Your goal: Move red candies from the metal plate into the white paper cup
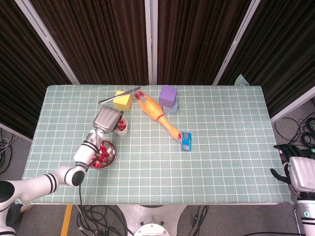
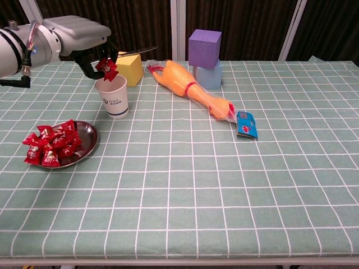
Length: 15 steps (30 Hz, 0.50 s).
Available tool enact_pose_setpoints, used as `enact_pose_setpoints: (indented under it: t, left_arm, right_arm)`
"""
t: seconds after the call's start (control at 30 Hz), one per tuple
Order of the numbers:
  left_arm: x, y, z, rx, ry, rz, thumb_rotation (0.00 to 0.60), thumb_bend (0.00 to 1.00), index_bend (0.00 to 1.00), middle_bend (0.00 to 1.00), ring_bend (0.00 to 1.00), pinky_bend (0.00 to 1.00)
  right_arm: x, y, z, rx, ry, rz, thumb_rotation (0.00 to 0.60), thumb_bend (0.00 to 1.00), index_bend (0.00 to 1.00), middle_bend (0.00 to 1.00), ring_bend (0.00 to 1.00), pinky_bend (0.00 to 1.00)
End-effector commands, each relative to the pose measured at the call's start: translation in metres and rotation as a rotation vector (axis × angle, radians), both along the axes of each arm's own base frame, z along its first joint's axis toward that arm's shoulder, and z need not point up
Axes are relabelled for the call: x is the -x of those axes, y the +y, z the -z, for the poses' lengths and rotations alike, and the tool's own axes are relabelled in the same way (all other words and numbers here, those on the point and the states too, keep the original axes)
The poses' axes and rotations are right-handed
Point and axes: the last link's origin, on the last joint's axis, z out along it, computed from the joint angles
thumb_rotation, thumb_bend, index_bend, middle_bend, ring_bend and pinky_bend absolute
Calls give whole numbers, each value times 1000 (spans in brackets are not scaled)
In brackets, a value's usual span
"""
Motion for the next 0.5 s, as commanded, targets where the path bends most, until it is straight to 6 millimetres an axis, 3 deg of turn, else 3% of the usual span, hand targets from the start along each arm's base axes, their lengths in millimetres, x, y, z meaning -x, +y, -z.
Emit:
enact_pose_setpoints:
  t: [0.03,0.37,0.5]
  left_arm:
    - [2,-1,3,0,15,-4,600,516,532,608,949,1000]
    - [5,-4,2,-7,34,-13,600,475,382,469,927,1000]
    - [14,-13,-15,-51,-30,-36,600,445,366,442,917,1000]
  right_arm:
    - [0,0,0,1,0,1,600,101,261,265,217,520]
    - [-1,0,0,-1,-2,-1,600,101,261,273,234,533]
    - [-2,-1,0,-2,-4,-5,600,101,261,273,235,534]
